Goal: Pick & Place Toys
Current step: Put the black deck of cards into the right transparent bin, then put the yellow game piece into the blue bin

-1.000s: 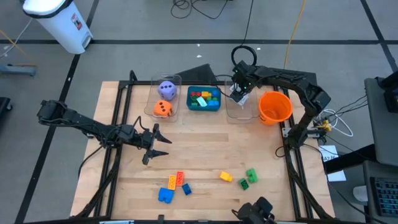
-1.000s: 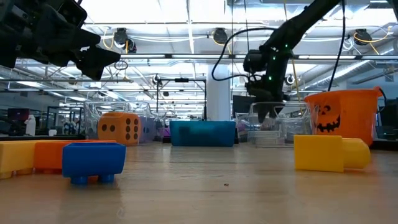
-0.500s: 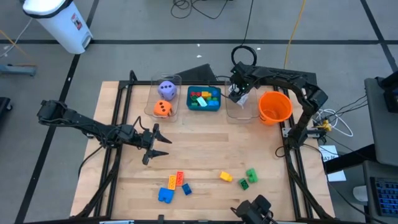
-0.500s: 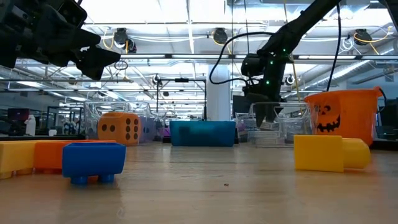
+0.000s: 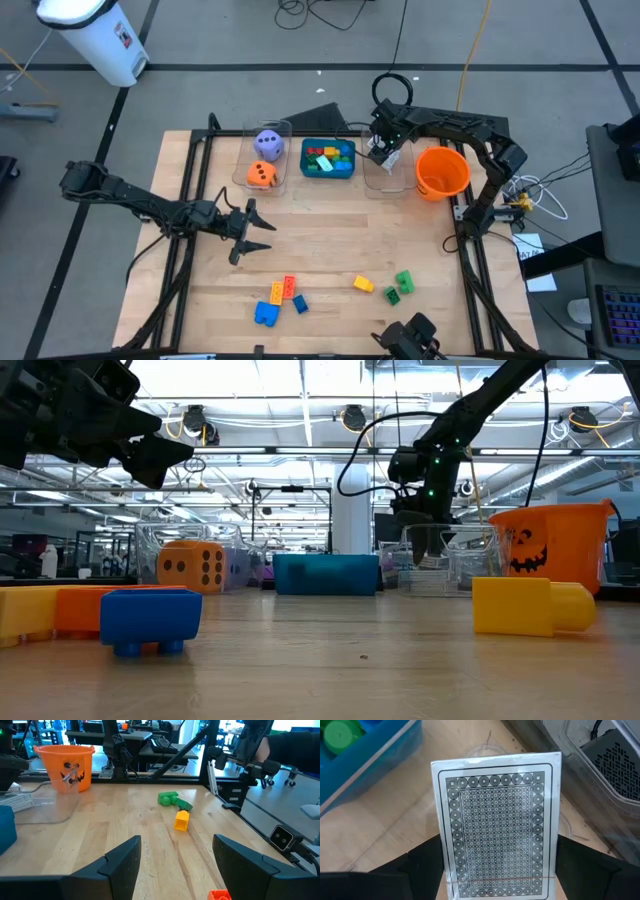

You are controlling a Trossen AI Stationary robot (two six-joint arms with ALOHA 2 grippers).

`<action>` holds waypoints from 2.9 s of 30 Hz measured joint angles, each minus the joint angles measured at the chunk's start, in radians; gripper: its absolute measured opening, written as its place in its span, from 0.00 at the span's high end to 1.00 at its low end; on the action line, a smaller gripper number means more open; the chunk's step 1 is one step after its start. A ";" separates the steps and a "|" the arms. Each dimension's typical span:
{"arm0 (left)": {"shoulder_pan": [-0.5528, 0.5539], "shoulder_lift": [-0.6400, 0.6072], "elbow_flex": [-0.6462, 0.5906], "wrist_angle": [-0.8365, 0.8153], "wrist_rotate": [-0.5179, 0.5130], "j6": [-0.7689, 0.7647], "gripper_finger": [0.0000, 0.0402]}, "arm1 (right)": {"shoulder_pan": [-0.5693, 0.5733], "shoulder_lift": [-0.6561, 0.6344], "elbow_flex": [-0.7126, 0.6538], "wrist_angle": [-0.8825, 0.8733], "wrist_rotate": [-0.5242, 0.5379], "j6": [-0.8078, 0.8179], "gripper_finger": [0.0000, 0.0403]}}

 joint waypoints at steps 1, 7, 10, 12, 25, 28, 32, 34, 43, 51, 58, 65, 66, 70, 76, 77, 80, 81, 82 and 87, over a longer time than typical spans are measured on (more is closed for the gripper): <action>0.000 0.000 0.000 0.000 0.000 0.001 0.37 | 0.000 0.000 0.000 0.000 0.000 0.001 0.23; 0.000 0.000 0.000 -0.003 0.000 -0.001 0.37 | 0.000 0.000 0.000 -0.014 0.000 0.008 0.11; 0.000 0.000 0.000 -0.004 0.000 -0.001 0.37 | 0.000 -0.004 0.000 -0.029 0.000 0.007 0.07; 0.000 0.000 0.000 -0.007 0.000 -0.002 0.37 | 0.000 -0.017 0.000 -0.038 0.002 -0.005 0.06; 0.000 0.000 0.000 -0.007 -0.001 0.008 0.37 | 0.067 -0.278 0.001 -0.073 -0.002 0.130 0.06; 0.000 0.000 0.000 -0.007 -0.001 0.008 0.37 | 0.119 -0.336 0.001 -0.066 -0.075 0.274 0.06; 0.000 0.000 0.000 -0.006 -0.001 0.004 0.37 | 0.230 -0.392 0.001 -0.051 -0.289 0.297 0.06; 0.000 0.000 0.000 -0.006 -0.001 0.003 0.37 | 0.315 -0.411 -0.005 -0.024 -0.327 0.297 0.06; 0.000 0.000 0.000 0.003 -0.001 0.001 0.37 | 0.761 -0.433 -0.242 0.613 -0.243 0.228 0.06; 0.000 0.000 0.000 0.001 0.026 -0.026 0.37 | 1.025 -0.378 -0.552 1.381 0.025 0.183 0.06; -0.033 0.000 0.000 0.001 0.051 -0.045 0.37 | 1.166 -0.336 -0.601 1.295 0.247 0.163 0.06; -0.088 0.001 0.000 0.001 0.044 -0.135 0.37 | 1.283 -0.245 -0.601 1.220 0.422 0.267 0.06; -0.097 0.003 0.000 0.002 0.043 -0.141 0.37 | 1.297 -0.227 -0.601 1.207 0.445 0.292 0.06; -0.143 0.015 0.000 0.002 -0.028 -0.171 0.37 | 1.342 -0.163 -0.601 1.171 0.507 0.401 0.06; -0.192 0.018 0.000 0.002 -0.152 -0.170 0.37 | 1.393 -0.050 -0.564 1.131 0.506 0.524 0.06; -0.194 0.018 0.000 0.002 -0.162 -0.161 0.37 | 1.399 -0.033 -0.552 1.115 0.505 0.535 0.06; -0.196 0.018 0.000 0.002 -0.182 -0.149 0.37 | 1.409 0.008 -0.509 1.036 0.501 0.566 0.06; -0.196 0.018 0.000 0.002 -0.185 -0.145 0.37 | 1.412 0.014 -0.495 0.997 0.501 0.579 0.06; -0.196 0.018 0.000 0.002 -0.186 -0.140 0.37 | 1.414 0.017 -0.482 0.955 0.501 0.598 0.06; -0.196 0.018 0.000 0.002 -0.186 -0.116 0.37 | 1.416 0.019 -0.459 0.804 0.499 0.700 0.06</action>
